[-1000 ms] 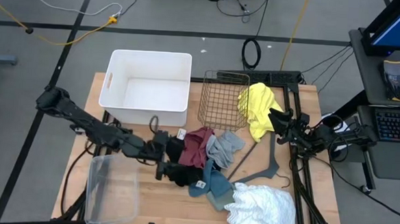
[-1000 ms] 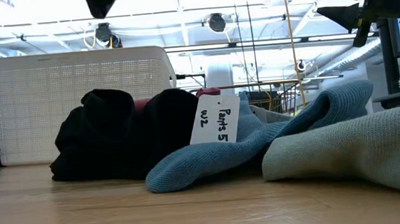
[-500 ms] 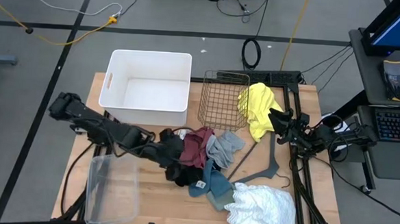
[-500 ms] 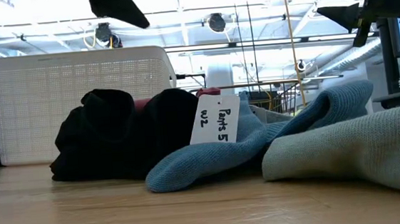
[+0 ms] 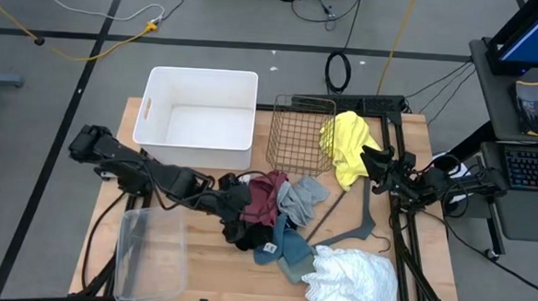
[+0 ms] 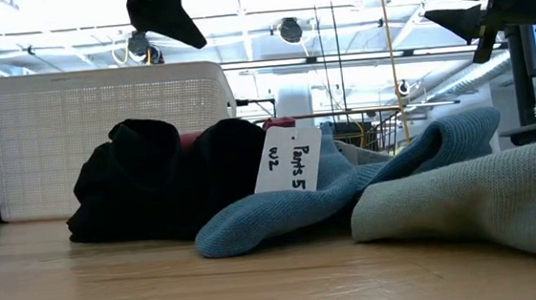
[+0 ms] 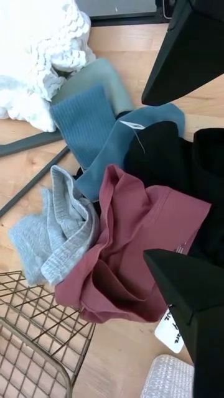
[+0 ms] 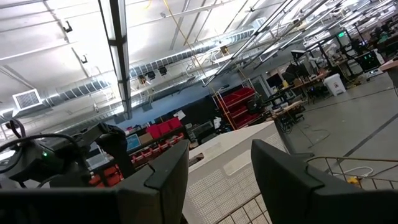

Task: Pick & Place Cloths
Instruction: Put the red boxers into the gold wire basket

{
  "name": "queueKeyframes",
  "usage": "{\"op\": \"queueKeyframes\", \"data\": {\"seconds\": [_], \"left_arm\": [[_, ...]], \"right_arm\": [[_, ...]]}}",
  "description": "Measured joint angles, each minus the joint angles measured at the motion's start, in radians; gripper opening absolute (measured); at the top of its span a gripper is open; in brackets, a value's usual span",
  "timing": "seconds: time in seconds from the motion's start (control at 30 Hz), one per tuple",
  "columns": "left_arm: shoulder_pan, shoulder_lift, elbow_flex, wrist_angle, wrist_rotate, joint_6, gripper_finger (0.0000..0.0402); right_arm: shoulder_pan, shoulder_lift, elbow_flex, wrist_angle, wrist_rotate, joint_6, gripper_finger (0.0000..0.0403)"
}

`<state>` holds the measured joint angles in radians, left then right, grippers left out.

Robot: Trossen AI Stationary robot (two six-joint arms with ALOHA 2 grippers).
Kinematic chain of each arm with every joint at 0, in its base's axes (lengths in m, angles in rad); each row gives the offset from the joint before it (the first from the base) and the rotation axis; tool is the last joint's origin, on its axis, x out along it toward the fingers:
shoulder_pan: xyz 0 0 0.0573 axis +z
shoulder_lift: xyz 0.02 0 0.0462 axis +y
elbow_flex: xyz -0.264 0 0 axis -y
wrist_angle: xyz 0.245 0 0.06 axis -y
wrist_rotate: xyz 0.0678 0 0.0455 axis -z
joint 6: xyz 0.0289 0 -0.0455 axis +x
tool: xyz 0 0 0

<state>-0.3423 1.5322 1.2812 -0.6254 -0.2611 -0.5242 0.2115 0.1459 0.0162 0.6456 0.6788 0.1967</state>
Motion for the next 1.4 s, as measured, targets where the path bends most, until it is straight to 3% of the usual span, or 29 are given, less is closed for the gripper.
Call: {"op": "queueKeyframes", "data": {"seconds": [0.57, 0.73, 0.93, 1.1, 1.4], "left_arm": [[0.008, 0.001, 0.0, -0.005, -0.086, -0.115, 0.0397], [0.015, 0.073, -0.001, -0.035, -0.109, -0.108, 0.0397], [0.029, 0.184, -0.001, -0.011, -0.06, -0.049, 0.0397], [0.051, 0.192, -0.001, 0.012, -0.002, 0.018, 0.0397], [0.064, 0.225, -0.001, -0.033, 0.0, 0.233, 0.0397]], "right_arm": [[0.0, 0.0, 0.0, 0.0, 0.0, 0.0, 0.0166], [0.0, 0.0, 0.0, 0.0, 0.0, 0.0, 0.0166], [0.0, 0.0, 0.0, -0.003, 0.0, 0.0, 0.0166], [0.0, 0.0, 0.0, -0.003, 0.001, 0.0, 0.0166], [0.0, 0.0, 0.0, -0.003, 0.0, 0.0, 0.0166]]}}
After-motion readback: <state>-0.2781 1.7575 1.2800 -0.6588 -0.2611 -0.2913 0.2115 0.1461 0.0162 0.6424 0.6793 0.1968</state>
